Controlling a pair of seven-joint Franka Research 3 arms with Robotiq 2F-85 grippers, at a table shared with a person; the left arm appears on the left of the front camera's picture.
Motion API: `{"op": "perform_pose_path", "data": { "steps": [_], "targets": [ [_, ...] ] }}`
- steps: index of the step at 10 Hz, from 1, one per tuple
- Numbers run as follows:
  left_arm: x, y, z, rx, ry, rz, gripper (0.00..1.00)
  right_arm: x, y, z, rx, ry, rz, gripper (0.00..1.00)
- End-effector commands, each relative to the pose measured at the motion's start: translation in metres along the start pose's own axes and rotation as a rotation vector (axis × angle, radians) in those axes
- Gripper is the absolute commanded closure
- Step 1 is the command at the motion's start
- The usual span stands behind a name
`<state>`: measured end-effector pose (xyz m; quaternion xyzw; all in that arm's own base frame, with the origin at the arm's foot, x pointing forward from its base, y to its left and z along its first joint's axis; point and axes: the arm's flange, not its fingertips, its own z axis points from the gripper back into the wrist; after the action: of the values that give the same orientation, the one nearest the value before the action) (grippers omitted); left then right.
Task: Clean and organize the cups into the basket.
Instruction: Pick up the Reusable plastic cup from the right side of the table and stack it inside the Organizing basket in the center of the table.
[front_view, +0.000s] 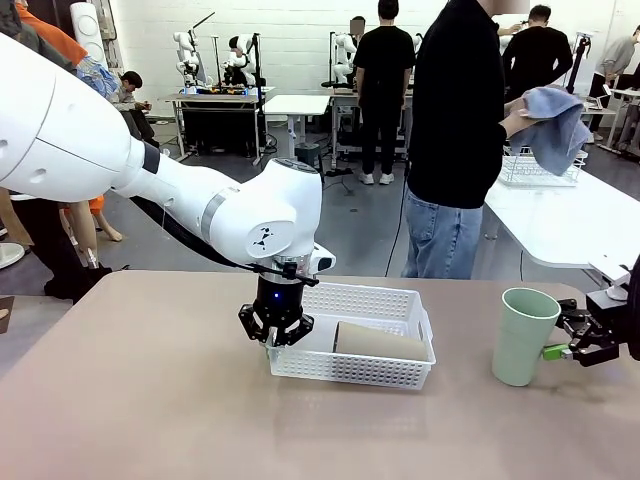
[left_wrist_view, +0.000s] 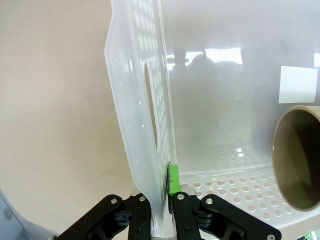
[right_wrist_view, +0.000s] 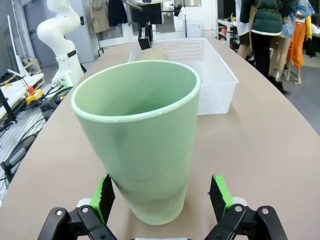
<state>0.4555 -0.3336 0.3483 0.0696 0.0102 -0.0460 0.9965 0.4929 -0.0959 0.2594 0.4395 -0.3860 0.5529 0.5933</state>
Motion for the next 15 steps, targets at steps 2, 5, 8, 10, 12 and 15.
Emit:
{"op": "perform_pose_path", "data": {
  "steps": [2, 5, 8, 10, 12, 15],
  "targets": [
    [-0.003, -0.002, -0.006, 0.009, 0.008, -0.009, 1.0, 0.002, -0.012, -0.013, 0.021, -0.003, 0.002, 0.0],
    [-0.003, -0.002, -0.006, 0.009, 0.008, -0.009, 1.0, 0.001, -0.012, -0.018, 0.056, -0.004, -0.016, 0.0],
    [-0.003, -0.002, -0.006, 0.009, 0.008, -0.009, 1.0, 0.0, -0.011, -0.021, 0.083, -0.003, -0.025, 0.0],
    [-0.003, -0.002, -0.006, 0.009, 0.008, -0.009, 1.0, -0.001, -0.009, -0.031, 0.121, 0.011, -0.016, 0.0],
    [-0.003, -0.002, -0.006, 0.009, 0.008, -0.009, 1.0, 0.001, -0.009, -0.042, 0.155, 0.029, 0.008, 0.0],
    [-0.003, -0.002, -0.006, 0.009, 0.008, -0.009, 1.0, 0.0, -0.012, -0.054, 0.182, 0.04, 0.018, 0.0]
  ]
}}
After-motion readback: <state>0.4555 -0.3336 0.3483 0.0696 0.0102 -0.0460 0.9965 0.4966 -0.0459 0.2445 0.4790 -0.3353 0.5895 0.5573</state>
